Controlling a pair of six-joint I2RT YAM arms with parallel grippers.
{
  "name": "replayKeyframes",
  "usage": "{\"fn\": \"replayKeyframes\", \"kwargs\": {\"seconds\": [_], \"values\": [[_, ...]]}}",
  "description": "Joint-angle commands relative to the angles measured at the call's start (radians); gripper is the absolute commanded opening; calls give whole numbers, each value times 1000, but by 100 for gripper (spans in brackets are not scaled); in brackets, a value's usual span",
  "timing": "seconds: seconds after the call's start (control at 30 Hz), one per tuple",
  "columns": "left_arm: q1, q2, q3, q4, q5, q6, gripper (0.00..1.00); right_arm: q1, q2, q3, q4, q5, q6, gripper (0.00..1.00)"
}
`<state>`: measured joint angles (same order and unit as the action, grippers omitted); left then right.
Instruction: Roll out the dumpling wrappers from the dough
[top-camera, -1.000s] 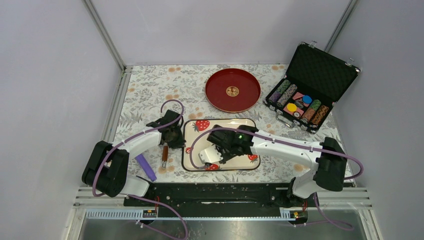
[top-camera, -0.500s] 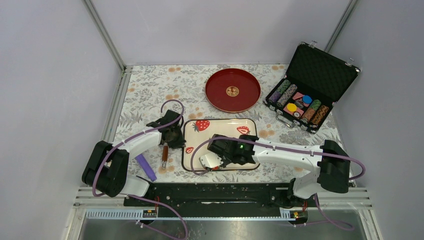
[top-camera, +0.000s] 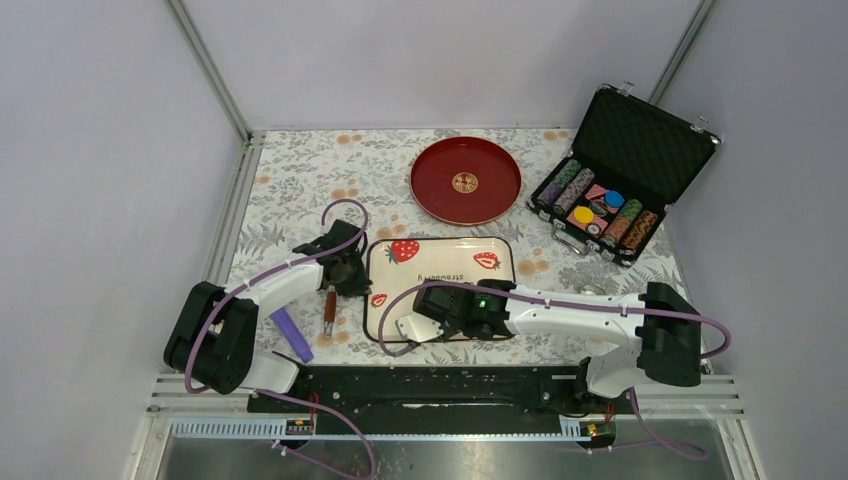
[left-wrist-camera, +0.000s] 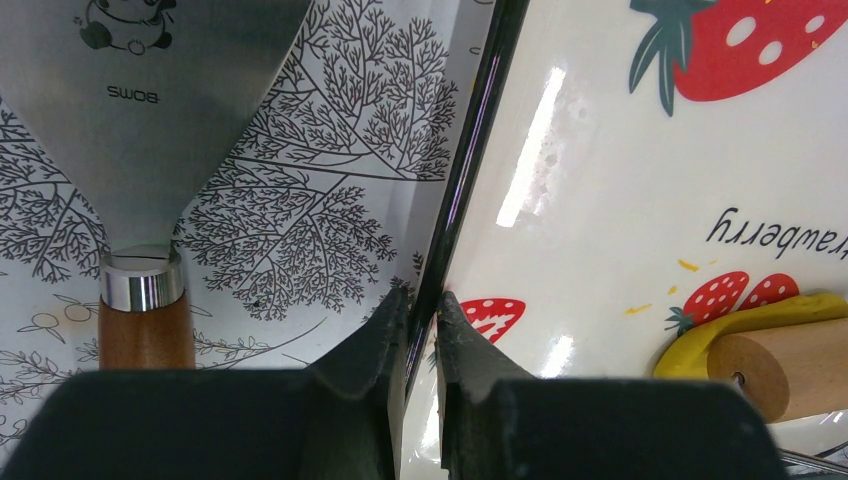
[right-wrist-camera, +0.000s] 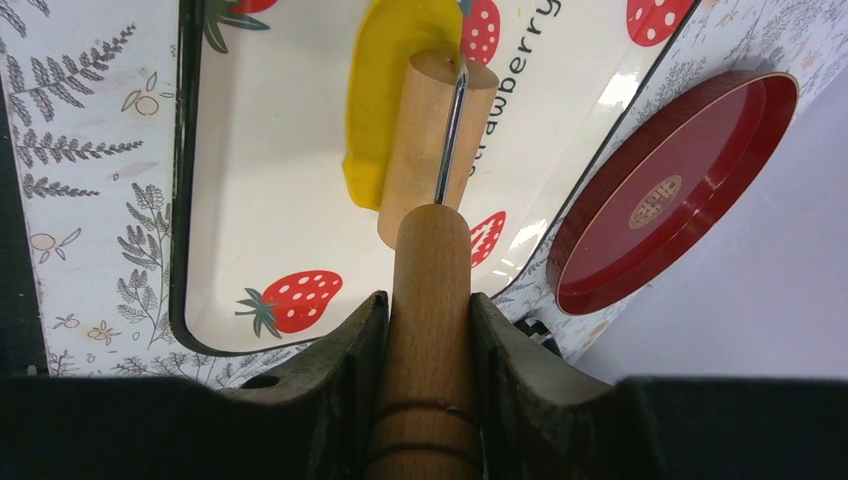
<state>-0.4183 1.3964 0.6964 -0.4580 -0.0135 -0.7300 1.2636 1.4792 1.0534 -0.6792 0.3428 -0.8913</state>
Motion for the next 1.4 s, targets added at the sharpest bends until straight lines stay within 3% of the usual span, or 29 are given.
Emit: {"fn": "replayKeyframes", "kwargs": {"seconds": [0.0, 0.6, 1.37], "values": [[10, 40, -21, -102, -158, 26, 0, 33, 64, -79, -165, -327, 118, 0], [10, 39, -22, -102, -160, 24, 0, 41, 43, -108, -226, -453, 147, 0], [10, 40, -22, -102, -159, 24, 0, -8, 131, -88, -179, -435, 136, 0]]}}
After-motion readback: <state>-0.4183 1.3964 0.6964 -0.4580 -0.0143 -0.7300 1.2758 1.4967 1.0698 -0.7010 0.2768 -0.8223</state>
